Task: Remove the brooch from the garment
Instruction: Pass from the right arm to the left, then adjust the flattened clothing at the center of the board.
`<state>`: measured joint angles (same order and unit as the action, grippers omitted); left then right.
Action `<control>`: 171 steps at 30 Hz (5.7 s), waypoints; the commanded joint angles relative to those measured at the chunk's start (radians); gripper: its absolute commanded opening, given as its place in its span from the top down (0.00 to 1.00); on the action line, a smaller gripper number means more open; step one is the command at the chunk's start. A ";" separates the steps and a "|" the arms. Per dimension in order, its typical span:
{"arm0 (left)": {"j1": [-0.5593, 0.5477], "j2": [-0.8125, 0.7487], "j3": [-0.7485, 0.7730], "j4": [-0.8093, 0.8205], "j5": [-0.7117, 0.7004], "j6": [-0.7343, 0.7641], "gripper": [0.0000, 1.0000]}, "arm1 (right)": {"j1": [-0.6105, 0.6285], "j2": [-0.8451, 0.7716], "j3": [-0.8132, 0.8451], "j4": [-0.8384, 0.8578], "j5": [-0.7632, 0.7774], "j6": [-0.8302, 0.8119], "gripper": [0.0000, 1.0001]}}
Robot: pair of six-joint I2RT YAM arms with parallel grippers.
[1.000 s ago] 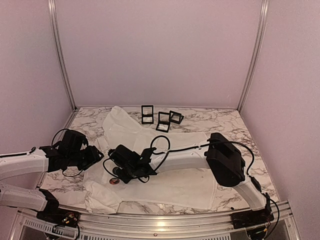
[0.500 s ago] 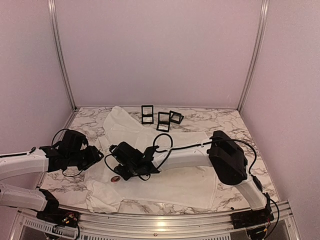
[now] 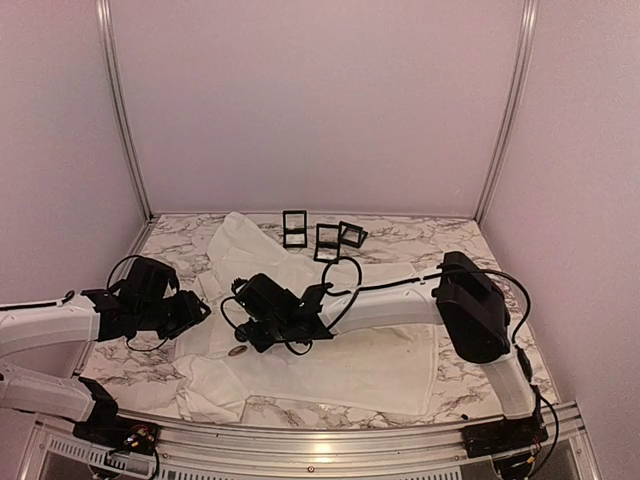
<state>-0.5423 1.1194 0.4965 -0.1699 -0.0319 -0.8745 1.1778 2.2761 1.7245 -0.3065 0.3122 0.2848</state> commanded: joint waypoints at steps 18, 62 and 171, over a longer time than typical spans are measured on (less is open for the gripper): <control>-0.163 0.296 0.201 0.127 0.072 0.005 0.56 | -0.070 -0.241 -0.422 0.311 -0.092 0.304 1.00; -0.163 0.041 0.115 0.426 0.451 0.665 0.55 | -0.238 -0.529 -0.779 0.949 -0.760 0.213 1.00; -0.178 0.264 0.445 0.026 0.348 0.688 1.00 | -0.066 -0.567 -0.635 0.461 -0.132 0.094 0.04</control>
<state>-0.7078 1.3754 0.8665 -0.0578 0.4255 -0.1604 1.0412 1.7271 1.0782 0.1856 -0.0570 0.3233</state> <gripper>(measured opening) 0.047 0.941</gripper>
